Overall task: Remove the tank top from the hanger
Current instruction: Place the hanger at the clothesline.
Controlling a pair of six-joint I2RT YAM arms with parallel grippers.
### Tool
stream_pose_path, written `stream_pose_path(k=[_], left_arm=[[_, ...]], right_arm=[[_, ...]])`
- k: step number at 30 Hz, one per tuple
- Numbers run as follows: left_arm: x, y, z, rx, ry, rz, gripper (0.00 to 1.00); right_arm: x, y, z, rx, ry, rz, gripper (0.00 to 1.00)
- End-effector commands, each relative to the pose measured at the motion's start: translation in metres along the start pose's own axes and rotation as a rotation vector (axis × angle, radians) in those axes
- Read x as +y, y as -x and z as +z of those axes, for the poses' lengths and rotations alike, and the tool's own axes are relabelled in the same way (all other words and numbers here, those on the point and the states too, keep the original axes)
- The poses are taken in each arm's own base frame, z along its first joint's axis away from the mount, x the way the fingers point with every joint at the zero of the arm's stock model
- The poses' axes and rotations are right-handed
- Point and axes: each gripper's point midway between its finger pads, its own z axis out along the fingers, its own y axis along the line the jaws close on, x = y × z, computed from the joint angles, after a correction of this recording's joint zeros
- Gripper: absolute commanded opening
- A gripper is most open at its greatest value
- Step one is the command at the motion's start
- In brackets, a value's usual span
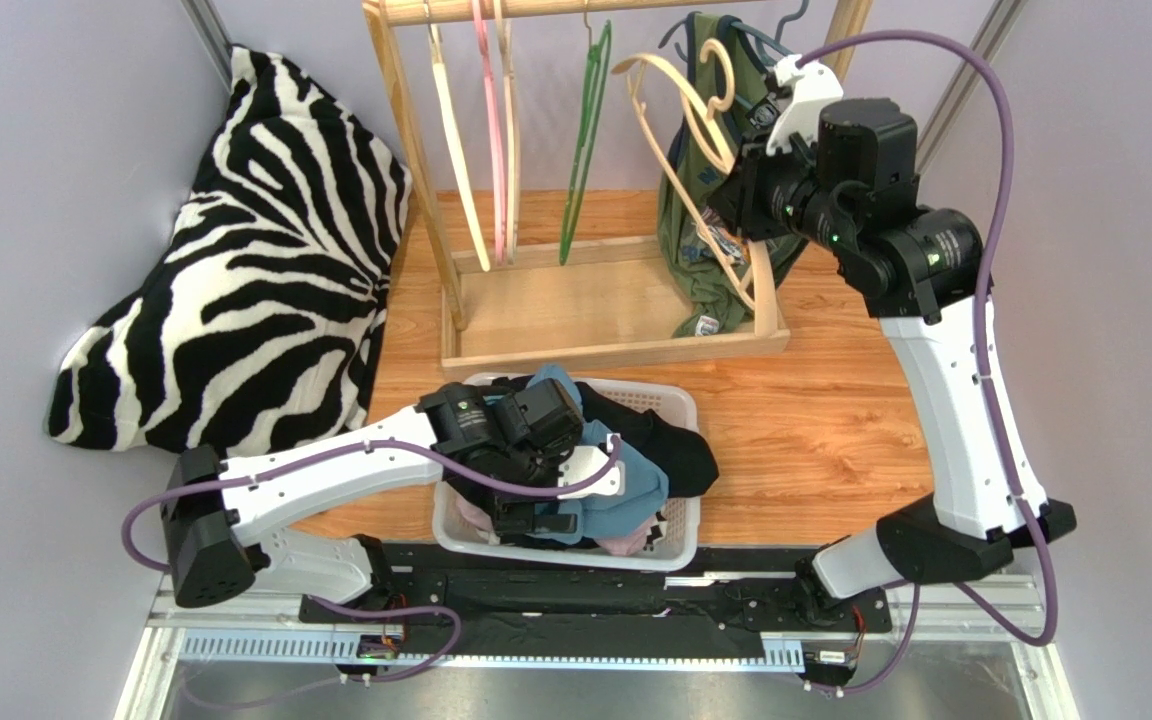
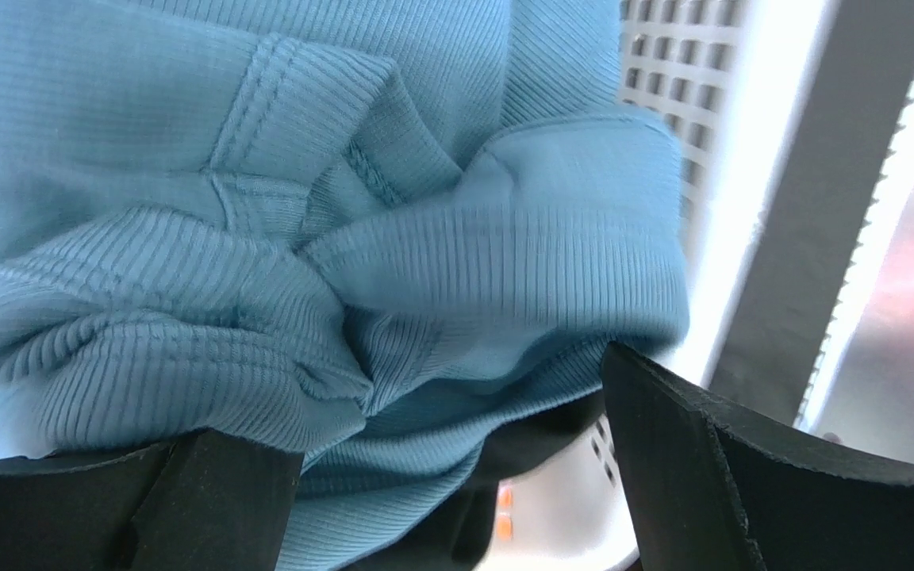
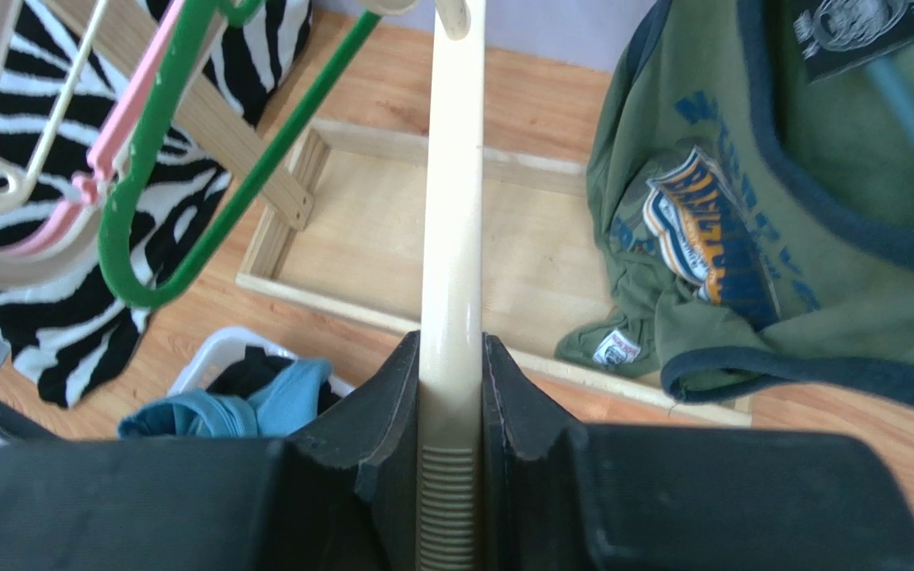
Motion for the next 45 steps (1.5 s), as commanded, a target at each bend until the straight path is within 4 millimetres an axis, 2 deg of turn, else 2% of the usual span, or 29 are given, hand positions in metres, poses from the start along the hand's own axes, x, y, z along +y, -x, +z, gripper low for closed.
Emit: stream_pose_path(k=[1, 2, 3, 5, 11, 12, 14, 15, 16, 19, 20, 22, 25, 26, 30, 34, 37, 38, 40, 41, 43, 45], left_arm=[[0.000, -0.020, 0.027, 0.068, 0.009, -0.013, 0.96], [0.001, -0.020, 0.031, 0.058, 0.016, -0.010, 0.96], [0.003, -0.022, 0.038, 0.052, 0.028, -0.008, 0.96], [0.007, -0.024, 0.045, 0.059, 0.048, -0.012, 0.97], [0.019, -0.042, 0.070, 0.089, 0.112, -0.013, 0.98], [0.019, -0.050, 0.074, 0.112, 0.104, -0.025, 0.98], [0.021, -0.058, 0.077, 0.130, 0.098, -0.063, 0.98], [0.019, -0.064, 0.079, 0.144, 0.090, -0.075, 0.98], [0.018, -0.065, 0.080, 0.143, 0.090, -0.081, 0.98], [0.015, -0.069, 0.079, 0.140, 0.092, -0.099, 0.99], [0.015, -0.068, 0.074, 0.125, 0.103, -0.096, 0.99], [0.017, -0.063, 0.066, 0.098, 0.125, -0.103, 0.99], [0.026, -0.047, 0.035, 0.034, 0.197, -0.126, 0.99], [0.026, -0.039, 0.018, 0.014, 0.197, -0.121, 0.99], [0.025, -0.027, -0.017, -0.031, 0.208, -0.120, 0.99], [0.028, -0.022, -0.048, -0.005, 0.223, -0.127, 0.99], [0.035, -0.021, -0.070, 0.018, 0.257, -0.061, 0.99], [0.038, -0.014, -0.083, -0.023, 0.281, -0.021, 0.99], [0.038, -0.005, -0.098, -0.071, 0.293, 0.010, 0.99], [0.035, 0.002, -0.112, -0.110, 0.289, 0.038, 0.99], [0.031, 0.005, -0.124, -0.124, 0.277, 0.067, 0.99], [0.034, 0.011, -0.137, -0.154, 0.301, 0.103, 0.99]], right_arm=[[0.007, 0.048, -0.007, -0.144, 0.036, 0.008, 0.00], [0.007, 0.055, -0.009, -0.163, 0.034, 0.006, 0.00], [0.007, 0.053, -0.002, -0.148, 0.033, 0.001, 0.00], [0.002, 0.058, -0.001, -0.160, 0.006, -0.007, 0.00], [-0.009, 0.067, 0.013, -0.184, -0.051, -0.027, 0.00], [-0.011, 0.072, 0.014, -0.201, -0.067, -0.027, 0.00], [-0.015, 0.074, 0.022, -0.205, -0.086, -0.038, 0.00], [-0.015, 0.083, 0.020, -0.233, -0.090, -0.043, 0.00], [-0.018, 0.082, 0.030, -0.223, -0.100, -0.045, 0.00], [-0.016, 0.092, 0.036, -0.245, -0.094, -0.051, 0.00], [-0.017, 0.090, 0.045, -0.235, -0.094, -0.052, 0.00], [-0.017, 0.092, 0.050, -0.243, -0.090, -0.054, 0.00], [-0.014, 0.094, 0.058, -0.250, -0.072, -0.054, 0.00], [-0.013, 0.094, 0.060, -0.253, -0.068, -0.053, 0.00], [-0.010, 0.096, 0.065, -0.260, -0.049, -0.044, 0.00], [-0.009, 0.100, 0.069, -0.271, -0.040, -0.039, 0.00], [-0.001, 0.103, 0.069, -0.279, 0.001, -0.036, 0.00], [0.000, 0.104, 0.069, -0.284, 0.007, -0.033, 0.00], [-0.002, 0.106, 0.072, -0.289, 0.005, -0.031, 0.00], [-0.003, 0.107, 0.074, -0.290, 0.006, -0.030, 0.00], [-0.006, 0.111, 0.076, -0.301, 0.011, -0.016, 0.00], [-0.005, 0.109, 0.088, -0.292, 0.030, 0.005, 0.00]])
